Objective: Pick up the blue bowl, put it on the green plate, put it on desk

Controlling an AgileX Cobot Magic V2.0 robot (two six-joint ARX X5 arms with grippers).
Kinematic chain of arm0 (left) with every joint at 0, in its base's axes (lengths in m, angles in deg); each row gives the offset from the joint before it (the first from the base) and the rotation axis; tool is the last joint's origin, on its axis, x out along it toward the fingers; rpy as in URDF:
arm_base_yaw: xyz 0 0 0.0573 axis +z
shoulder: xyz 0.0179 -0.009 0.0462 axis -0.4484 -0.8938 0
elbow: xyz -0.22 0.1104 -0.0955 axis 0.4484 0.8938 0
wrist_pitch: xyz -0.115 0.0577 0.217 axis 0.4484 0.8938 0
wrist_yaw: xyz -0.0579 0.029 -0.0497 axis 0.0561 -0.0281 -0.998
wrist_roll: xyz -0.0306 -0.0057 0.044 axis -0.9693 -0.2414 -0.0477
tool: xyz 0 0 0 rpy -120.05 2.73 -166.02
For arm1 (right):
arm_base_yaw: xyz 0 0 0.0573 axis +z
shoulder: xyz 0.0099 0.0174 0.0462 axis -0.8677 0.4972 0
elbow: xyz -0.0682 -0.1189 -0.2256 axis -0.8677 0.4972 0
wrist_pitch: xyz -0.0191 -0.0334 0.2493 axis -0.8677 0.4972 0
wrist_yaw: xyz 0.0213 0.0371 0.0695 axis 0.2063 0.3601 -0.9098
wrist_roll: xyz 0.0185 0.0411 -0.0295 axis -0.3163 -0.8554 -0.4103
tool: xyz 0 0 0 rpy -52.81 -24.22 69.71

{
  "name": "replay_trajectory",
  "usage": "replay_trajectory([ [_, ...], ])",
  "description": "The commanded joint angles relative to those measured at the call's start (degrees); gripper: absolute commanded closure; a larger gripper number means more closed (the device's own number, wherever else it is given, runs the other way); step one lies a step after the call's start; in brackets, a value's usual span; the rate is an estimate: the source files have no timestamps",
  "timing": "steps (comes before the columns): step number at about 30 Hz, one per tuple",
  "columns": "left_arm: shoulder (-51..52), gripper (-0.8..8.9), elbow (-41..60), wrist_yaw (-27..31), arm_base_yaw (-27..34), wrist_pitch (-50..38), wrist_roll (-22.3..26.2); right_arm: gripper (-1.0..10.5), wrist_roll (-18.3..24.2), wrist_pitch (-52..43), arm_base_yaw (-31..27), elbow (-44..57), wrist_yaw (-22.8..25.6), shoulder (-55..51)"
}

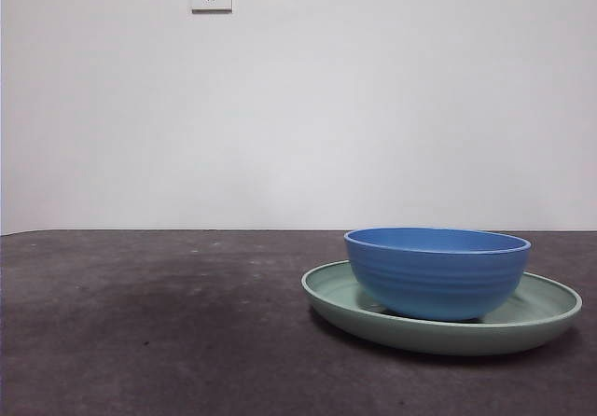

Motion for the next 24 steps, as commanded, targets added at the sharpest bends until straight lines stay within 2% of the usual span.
replay_trajectory([
  [1, 5.86, 2.51, 7.67, 0.07, -0.33, -5.55, -1.53, 3.6, 0.63, -0.52, 0.02, -0.98, -0.09, 0.2],
  [6, 13.4, 2.51, 16.79, 0.15, -0.31, -8.7, -2.58, 3.6, 0.63, -0.55, 0.02, -0.98, -0.07, 0.2],
  [14, 15.43, 2.51, 17.42, 0.15, -0.33, -8.31, -1.16, 3.6, 0.37, -0.52, 0.02, -0.98, -0.02, 0.22],
  [18, 15.41, 2.51, 17.42, 0.13, -0.33, -8.28, -1.22, 3.6, -1.51, -0.31, 0.02, -0.98, 0.72, 1.38],
  [24, 15.43, 2.51, 17.42, 0.13, -0.33, -8.26, -1.22, 3.6, -1.42, 2.36, 0.02, -0.98, 7.61, 7.82],
])
